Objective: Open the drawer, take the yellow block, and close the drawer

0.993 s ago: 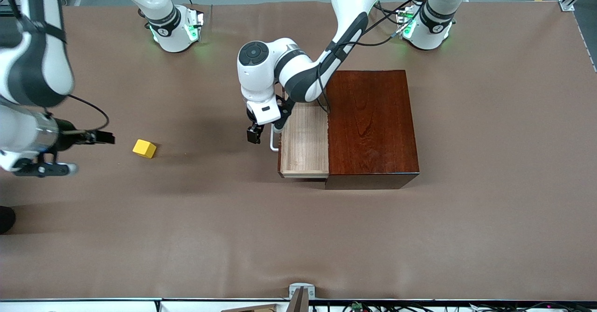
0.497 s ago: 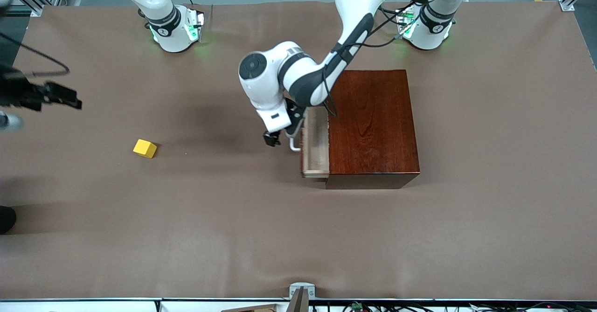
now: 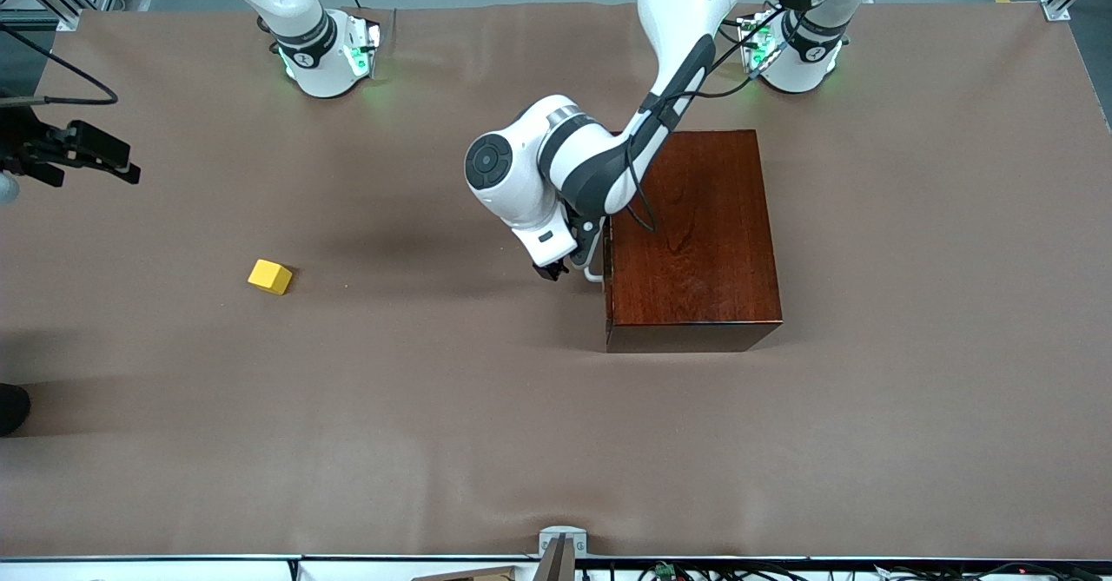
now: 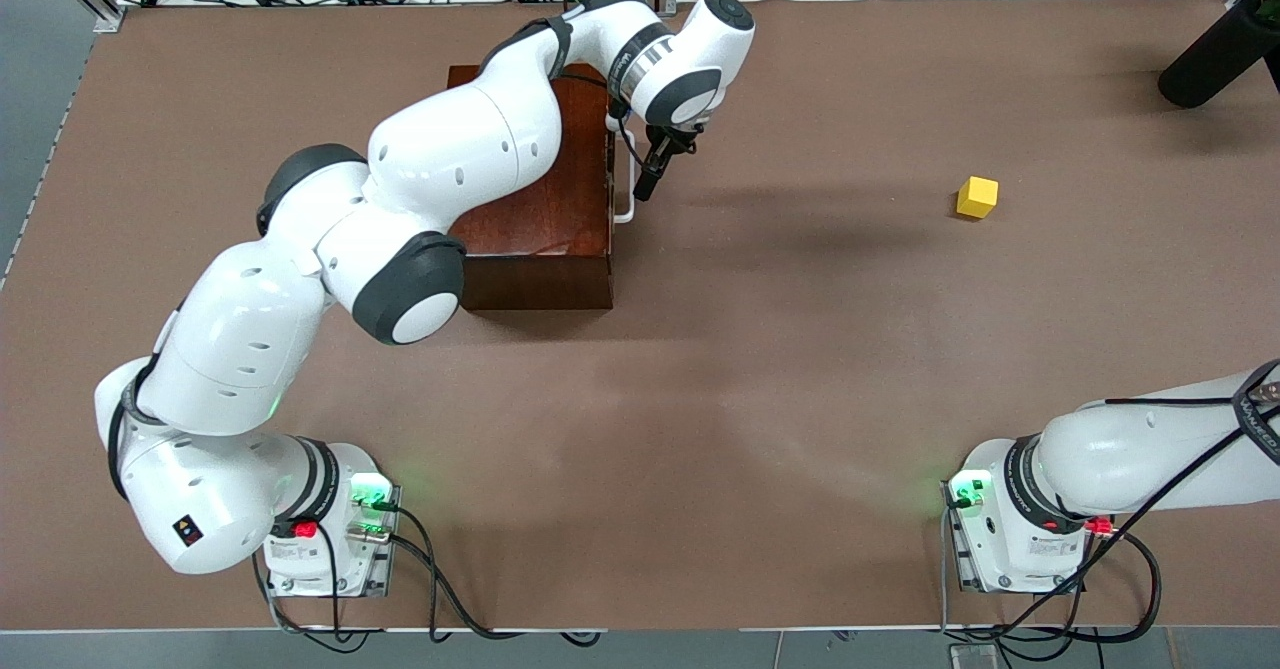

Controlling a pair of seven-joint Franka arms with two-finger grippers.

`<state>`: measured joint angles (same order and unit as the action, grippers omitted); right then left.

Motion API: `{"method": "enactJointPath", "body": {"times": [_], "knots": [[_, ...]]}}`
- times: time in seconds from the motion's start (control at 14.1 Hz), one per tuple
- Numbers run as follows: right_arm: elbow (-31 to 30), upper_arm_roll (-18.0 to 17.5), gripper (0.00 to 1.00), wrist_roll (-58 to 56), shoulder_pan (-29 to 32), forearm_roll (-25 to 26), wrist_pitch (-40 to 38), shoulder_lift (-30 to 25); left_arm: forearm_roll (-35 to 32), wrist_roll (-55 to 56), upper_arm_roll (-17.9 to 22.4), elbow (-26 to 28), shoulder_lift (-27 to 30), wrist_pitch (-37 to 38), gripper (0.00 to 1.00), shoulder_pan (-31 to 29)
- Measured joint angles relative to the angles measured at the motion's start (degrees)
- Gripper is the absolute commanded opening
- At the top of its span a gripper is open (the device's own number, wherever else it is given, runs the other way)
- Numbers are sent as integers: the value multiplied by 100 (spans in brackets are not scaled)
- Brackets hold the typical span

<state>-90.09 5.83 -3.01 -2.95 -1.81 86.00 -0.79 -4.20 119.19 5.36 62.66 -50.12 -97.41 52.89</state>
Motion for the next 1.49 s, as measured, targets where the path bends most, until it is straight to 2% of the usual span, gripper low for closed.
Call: {"method": "enactJointPath", "body": {"times": [0.21,0.43,0.57,0.71,0.85,1.06,1.49], "knots": [[-567,8,100,-15,15,0,383,-369,0,15,-25,-2,7,2,100,-44],[-637,-5,100,-15,14,5,446,-541,-1,-281,-27,-33,53,-173,100,-55],[-575,7,100,-14,27,21,459,-541,15,-696,-28,-106,310,-526,100,-82],[-573,21,100,-14,36,28,459,-529,113,-1202,-14,-151,813,-577,100,-180],[-573,18,100,-14,36,30,459,-516,213,-2047,7,-158,1442,-512,100,-509],[-573,22,100,-14,38,35,448,-510,439,-3623,9,-15,2208,-131,100,-1319],[-571,-6,100,-14,31,36,448,-509,579,-7027,4,682,3075,569,100,-2755]]}}
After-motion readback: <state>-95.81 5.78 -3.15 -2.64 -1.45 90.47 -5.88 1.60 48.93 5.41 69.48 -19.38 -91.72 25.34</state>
